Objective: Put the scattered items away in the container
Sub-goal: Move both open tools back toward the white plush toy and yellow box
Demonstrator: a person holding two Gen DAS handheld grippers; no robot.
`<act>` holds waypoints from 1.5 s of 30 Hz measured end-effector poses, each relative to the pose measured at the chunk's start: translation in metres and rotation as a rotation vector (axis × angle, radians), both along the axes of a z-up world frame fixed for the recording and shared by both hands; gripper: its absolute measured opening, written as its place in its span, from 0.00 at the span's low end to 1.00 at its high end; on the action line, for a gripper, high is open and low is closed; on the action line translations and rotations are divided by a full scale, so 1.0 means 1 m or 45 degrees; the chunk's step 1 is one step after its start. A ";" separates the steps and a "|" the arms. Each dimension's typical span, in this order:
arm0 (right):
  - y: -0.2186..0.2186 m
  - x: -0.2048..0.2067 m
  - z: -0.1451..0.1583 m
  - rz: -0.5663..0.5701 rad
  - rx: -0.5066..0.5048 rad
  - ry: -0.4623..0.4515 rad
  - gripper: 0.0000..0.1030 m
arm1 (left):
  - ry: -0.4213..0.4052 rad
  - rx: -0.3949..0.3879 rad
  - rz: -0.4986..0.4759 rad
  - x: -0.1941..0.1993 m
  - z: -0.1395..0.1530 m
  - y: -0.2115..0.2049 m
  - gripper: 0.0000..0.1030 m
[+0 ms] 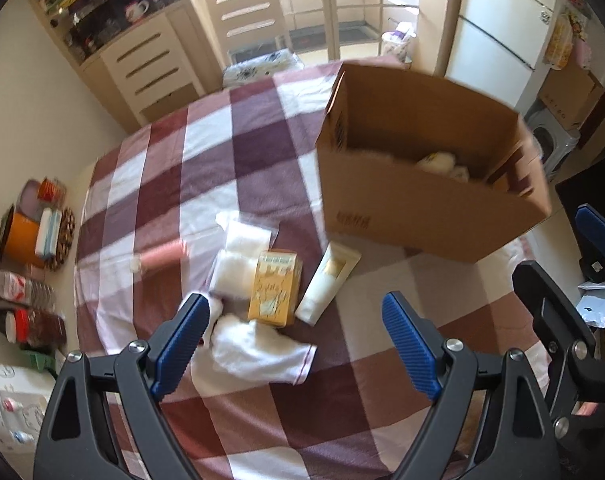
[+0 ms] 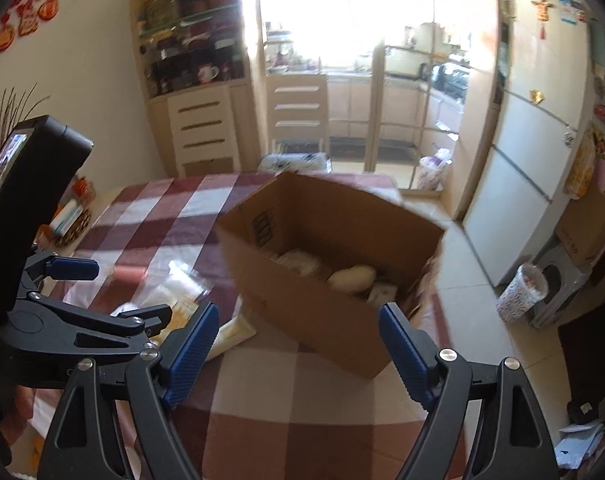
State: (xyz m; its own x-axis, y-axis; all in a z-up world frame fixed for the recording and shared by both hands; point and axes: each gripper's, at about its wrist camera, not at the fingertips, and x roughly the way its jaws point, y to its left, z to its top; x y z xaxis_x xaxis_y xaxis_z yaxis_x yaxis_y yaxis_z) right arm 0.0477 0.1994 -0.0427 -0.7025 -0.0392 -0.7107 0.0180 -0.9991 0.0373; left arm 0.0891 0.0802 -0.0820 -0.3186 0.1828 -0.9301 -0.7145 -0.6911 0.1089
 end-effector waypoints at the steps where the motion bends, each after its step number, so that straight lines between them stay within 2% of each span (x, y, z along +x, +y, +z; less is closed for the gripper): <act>1: -0.004 0.001 -0.005 0.015 -0.001 -0.009 0.82 | -0.007 -0.004 0.012 0.000 -0.007 -0.007 0.87; 7: -0.034 0.005 -0.034 0.142 0.067 -0.022 0.82 | -0.045 -0.031 0.083 -0.004 -0.044 -0.051 0.87; 13: -0.058 0.007 -0.071 0.233 0.047 -0.106 0.82 | -0.142 -0.079 0.272 -0.023 -0.088 -0.120 0.87; 17: -0.073 0.006 -0.095 0.282 0.035 -0.173 0.82 | -0.147 -0.112 0.383 -0.034 -0.109 -0.160 0.87; 23: -0.101 0.005 -0.122 0.401 0.044 -0.237 0.82 | -0.195 -0.080 0.479 -0.049 -0.129 -0.196 0.87; 28: -0.135 0.003 -0.135 0.558 0.062 -0.242 0.82 | -0.110 -0.074 0.357 -0.060 -0.131 -0.187 0.87; 32: -0.159 0.002 -0.143 0.652 0.106 -0.255 0.82 | -0.054 -0.039 0.149 -0.075 -0.132 -0.161 0.87; 36: -0.166 0.002 -0.148 0.655 0.113 -0.283 0.82 | -0.017 -0.047 -0.086 -0.089 -0.138 -0.132 0.87; 39: -0.166 0.002 -0.150 0.626 0.111 -0.289 0.82 | -0.035 -0.053 -0.202 -0.102 -0.149 -0.114 0.87; 43: -0.166 -0.002 -0.153 0.587 0.101 -0.298 0.82 | -0.114 -0.052 -0.271 -0.120 -0.165 -0.100 0.86; 45: -0.169 -0.004 -0.155 0.585 0.098 -0.294 0.82 | -0.138 -0.029 -0.291 -0.128 -0.168 -0.099 0.75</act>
State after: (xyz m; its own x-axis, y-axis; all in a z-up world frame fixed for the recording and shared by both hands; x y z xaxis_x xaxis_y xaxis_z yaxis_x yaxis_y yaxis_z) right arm 0.0436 0.0306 -0.1976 -0.4492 -0.2484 -0.8582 0.4558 -0.8899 0.0190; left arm -0.0386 -0.0185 -0.2501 -0.1695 0.2170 -0.9613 -0.8603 -0.5085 0.0369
